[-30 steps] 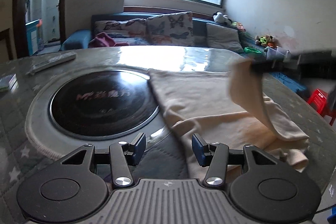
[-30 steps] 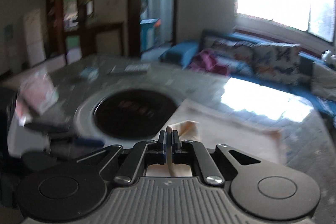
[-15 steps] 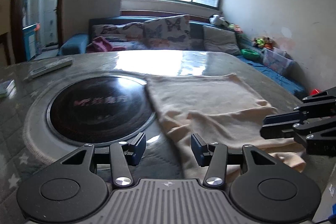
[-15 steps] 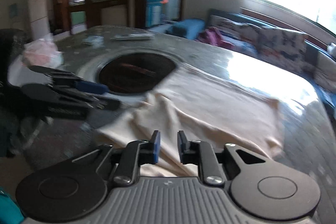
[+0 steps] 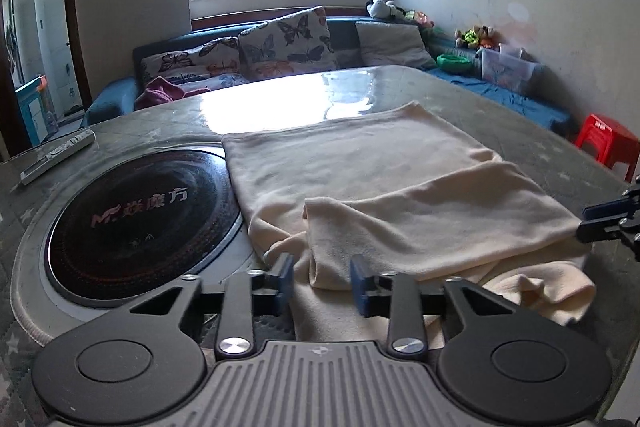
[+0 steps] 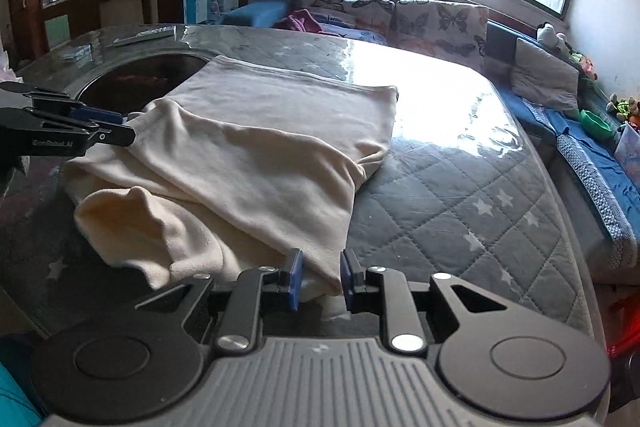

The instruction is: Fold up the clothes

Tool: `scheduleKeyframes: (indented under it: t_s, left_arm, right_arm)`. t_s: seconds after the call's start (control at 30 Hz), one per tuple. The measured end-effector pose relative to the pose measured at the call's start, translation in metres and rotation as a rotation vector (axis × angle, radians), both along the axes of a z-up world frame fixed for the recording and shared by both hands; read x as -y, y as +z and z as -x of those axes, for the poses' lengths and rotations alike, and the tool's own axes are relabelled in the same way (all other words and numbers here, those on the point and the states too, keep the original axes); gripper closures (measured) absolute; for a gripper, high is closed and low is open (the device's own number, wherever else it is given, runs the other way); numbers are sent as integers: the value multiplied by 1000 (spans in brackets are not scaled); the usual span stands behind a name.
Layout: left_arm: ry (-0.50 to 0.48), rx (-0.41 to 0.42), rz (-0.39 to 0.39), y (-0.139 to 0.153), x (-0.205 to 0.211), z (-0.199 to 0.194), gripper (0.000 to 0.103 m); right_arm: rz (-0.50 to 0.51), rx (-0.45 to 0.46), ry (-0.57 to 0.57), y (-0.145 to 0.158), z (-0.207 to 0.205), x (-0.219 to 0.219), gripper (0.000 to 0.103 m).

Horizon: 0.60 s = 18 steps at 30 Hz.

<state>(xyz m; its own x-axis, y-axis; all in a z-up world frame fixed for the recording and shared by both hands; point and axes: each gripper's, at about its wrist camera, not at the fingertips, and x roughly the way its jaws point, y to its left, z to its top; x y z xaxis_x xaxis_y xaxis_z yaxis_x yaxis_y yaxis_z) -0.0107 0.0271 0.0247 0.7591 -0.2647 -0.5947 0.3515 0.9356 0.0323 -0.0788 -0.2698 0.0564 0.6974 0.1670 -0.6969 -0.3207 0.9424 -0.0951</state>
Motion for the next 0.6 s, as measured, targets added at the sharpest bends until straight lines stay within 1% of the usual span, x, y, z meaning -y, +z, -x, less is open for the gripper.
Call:
scheduleKeyframes:
  t_s: [0.03, 0.07, 0.13, 0.2, 0.37, 0.6]
  left_arm:
    - [-3, 3, -6, 0, 1, 0, 87]
    - [-4, 5, -11, 0, 3, 0, 89]
    - [-3, 8, -17, 2, 4, 0, 97]
    - [1, 9, -12, 6, 5, -1, 100]
    - [-3, 42, 6, 27, 8, -3, 101]
    - [-38, 124, 62, 77, 19, -4, 101]
  right_arm:
    - [2, 3, 5, -1, 1, 1, 81]
    - [11, 6, 8, -3, -1, -1, 78]
    - [14, 9, 10, -5, 0, 1, 77]
    - [3, 5, 8, -5, 1, 5, 77]
    - [-31, 9, 7, -5, 2, 7, 77]
    - [-49, 26, -2, -11, -2, 6, 76]
